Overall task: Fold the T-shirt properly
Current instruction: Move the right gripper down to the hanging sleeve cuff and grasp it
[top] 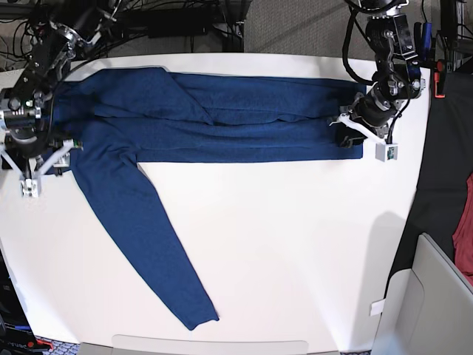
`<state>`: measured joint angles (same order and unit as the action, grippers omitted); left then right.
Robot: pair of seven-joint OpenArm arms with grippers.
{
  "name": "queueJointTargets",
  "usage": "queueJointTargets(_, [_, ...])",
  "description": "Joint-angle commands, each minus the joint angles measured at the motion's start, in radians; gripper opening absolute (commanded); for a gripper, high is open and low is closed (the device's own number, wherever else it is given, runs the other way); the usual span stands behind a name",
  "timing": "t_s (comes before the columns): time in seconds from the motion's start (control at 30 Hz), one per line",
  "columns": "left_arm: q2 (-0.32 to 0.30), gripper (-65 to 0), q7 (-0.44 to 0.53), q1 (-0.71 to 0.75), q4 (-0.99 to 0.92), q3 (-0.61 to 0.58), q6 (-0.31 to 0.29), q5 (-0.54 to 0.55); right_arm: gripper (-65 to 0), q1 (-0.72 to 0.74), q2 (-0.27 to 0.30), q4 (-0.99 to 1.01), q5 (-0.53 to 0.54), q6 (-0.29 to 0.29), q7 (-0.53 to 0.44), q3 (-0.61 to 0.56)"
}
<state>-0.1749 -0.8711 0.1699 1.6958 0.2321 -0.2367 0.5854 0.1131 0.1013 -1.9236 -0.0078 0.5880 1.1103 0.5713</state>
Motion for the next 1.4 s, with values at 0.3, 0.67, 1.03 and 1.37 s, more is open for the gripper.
queueJointTargets(0.3, [-0.004,-45.5,0.023,-0.050,0.099,0.045,-0.008,0.017,-24.4,0.337,0.002,0.419,-0.042,-0.004,-0.063,0.000])
queueJointTargets(0.67, [0.038,-45.5,0.011,-0.092,0.099,0.109,-0.008,0.018,-24.4,0.508,0.004,0.841,-0.097,-0.007,-0.333,-0.144])
queueJointTargets(1.03, [0.038,-45.5,0.011,-0.092,0.099,0.109,-0.008,0.018,-24.4,0.561,0.007,1.088,-0.097,-0.141,-0.505,-0.145])
queueJointTargets(1.37, [0.038,-45.5,0.011,-0.092,0.099,0.106,-0.010,0.018,-25.1,0.575,0.004,1.219,-0.179,-0.147,-0.502,-0.145])
